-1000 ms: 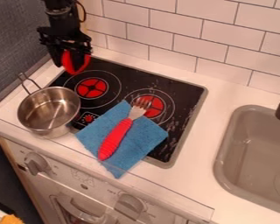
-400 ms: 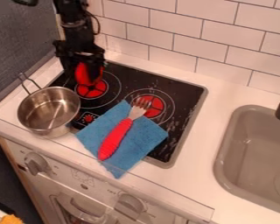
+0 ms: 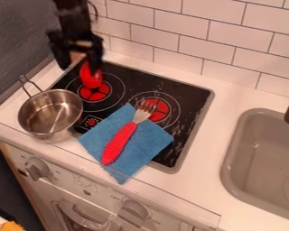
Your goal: Moved the red object to the upper left corner of the burner
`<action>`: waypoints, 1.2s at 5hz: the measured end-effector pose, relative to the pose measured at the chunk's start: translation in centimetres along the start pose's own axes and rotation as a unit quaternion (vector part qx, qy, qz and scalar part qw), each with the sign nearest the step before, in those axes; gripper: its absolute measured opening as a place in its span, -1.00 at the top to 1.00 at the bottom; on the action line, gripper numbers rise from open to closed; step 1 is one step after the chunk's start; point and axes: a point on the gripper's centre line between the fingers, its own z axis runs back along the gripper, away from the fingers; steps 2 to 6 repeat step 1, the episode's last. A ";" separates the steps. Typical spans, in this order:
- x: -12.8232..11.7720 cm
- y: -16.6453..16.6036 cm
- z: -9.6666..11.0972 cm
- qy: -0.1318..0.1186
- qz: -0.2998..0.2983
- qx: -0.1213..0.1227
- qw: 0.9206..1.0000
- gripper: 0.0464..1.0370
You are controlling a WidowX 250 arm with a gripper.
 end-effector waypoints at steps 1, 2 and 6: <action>-0.8 -0.2 1.5 -0.010 0.002 -0.005 1.000 -0.94; -0.8 -0.2 1.5 -0.010 0.002 -0.005 1.000 -0.94; -0.8 -0.2 1.5 -0.010 0.002 -0.005 1.000 -0.94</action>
